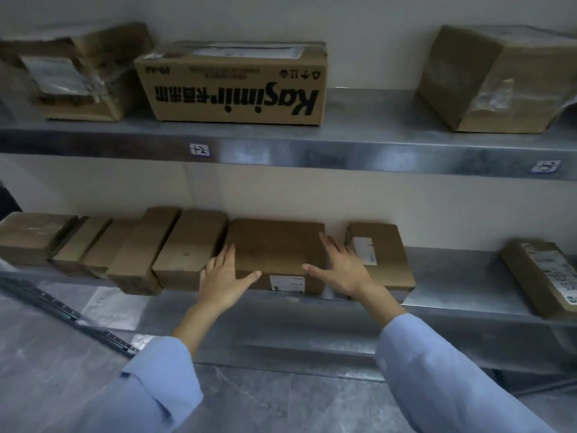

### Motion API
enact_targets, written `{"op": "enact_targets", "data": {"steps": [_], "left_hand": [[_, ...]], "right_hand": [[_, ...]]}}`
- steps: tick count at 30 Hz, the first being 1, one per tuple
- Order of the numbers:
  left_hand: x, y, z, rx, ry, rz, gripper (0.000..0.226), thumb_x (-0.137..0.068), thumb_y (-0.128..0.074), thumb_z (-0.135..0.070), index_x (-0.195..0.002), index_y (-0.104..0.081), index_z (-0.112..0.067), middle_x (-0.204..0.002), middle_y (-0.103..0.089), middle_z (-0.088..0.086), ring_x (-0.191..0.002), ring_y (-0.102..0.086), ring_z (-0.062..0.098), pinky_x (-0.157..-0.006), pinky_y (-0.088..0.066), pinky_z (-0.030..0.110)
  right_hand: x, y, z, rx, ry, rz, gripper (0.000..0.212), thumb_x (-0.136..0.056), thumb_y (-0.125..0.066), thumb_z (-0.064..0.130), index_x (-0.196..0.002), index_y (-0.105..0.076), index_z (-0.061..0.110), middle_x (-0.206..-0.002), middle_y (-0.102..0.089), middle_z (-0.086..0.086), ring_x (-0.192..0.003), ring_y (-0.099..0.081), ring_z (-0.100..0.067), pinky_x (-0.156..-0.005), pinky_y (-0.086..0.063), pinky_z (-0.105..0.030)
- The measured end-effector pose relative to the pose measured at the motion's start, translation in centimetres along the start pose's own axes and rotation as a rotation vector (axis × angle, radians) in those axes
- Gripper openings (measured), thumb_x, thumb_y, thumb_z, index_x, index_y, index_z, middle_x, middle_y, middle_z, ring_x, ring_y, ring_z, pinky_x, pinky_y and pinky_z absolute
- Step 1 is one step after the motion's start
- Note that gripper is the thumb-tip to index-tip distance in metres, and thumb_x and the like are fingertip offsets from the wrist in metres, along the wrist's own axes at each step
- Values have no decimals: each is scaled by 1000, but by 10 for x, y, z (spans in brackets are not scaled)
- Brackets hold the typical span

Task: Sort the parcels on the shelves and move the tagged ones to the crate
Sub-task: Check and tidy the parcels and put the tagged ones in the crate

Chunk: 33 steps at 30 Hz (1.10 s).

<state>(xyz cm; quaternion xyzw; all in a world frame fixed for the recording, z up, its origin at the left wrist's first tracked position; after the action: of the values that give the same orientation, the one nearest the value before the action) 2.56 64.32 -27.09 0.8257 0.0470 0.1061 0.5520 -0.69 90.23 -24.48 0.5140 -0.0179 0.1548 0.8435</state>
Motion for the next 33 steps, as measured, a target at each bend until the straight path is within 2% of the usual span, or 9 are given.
{"op": "enact_targets", "data": {"steps": [7, 15, 18, 21, 24, 29, 33], "left_hand": [[-21, -6, 19, 95, -28, 59, 98, -83, -58, -66, -156, -14, -17, -164, -11, 2, -147, -17, 30, -117, -19, 43], [-20, -16, 25, 138, -60, -30, 105, -77, -72, -55, -155, -15, -14, -160, -20, 8, -143, -18, 29, -115, -24, 41], [-24, -19, 25, 233, -70, -8, 109, -75, -79, -43, -156, -12, -12, -161, -15, 7, -146, -15, 28, -117, -21, 40], [-27, -22, 25, 351, -51, -4, 112, -75, -83, -34, -156, -9, -13, -161, -15, 8, -147, -19, 25, -118, -23, 38], [-27, -25, 29, 409, -24, -1, 110, -76, -82, -33, -156, -9, -14, -161, -19, 7, -145, -25, 24, -115, -26, 35], [-26, -28, 35, 465, -32, -44, 107, -76, -82, -32, -155, -14, -13, -159, -25, 5, -145, -26, 21, -110, -21, 24], [-24, -31, 35, 497, -30, -82, 108, -74, -84, -32, -155, -16, -14, -159, -28, 3, -144, -28, 20, -111, -23, 25]], "right_hand": [[5, -28, -1, -134, -82, 32, 100, -85, -62, 61, -157, -3, 25, -165, -3, 1, -151, -7, -24, -120, -15, -38], [-9, -35, -11, -162, -152, 65, 110, -81, -74, 48, -157, 3, 24, -162, -15, -7, -148, -20, -27, -119, -24, -42], [-13, -40, -14, -199, -166, 57, 115, -80, -77, 43, -156, 7, 21, -162, -16, -8, -147, -23, -26, -120, -24, -40], [-16, -45, -15, -244, -148, 47, 116, -81, -77, 39, -156, 10, 22, -161, -17, -9, -146, -26, -27, -119, -25, -38], [-19, -47, -16, -274, -139, 19, 113, -82, -77, 38, -156, 8, 25, -161, -18, -8, -144, -31, -27, -116, -29, -37], [-22, -50, -19, -288, -116, -43, 111, -80, -78, 39, -157, 1, 25, -161, -21, -6, -144, -31, -25, -113, -31, -34], [-21, -49, -20, -278, -108, -92, 114, -77, -82, 36, -157, -2, 23, -159, -27, -6, -142, -33, -24, -111, -33, -33]]}}
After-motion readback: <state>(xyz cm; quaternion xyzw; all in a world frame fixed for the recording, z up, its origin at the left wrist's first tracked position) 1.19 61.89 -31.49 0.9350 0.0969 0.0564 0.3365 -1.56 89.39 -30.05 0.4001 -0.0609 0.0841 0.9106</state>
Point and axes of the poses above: each hand's wrist, its own x-axis away from the middle knuckle, its own y-axis out of the back of the hand, z = x × y, the point moved 2 cm from there along -x, towards the middle knuckle
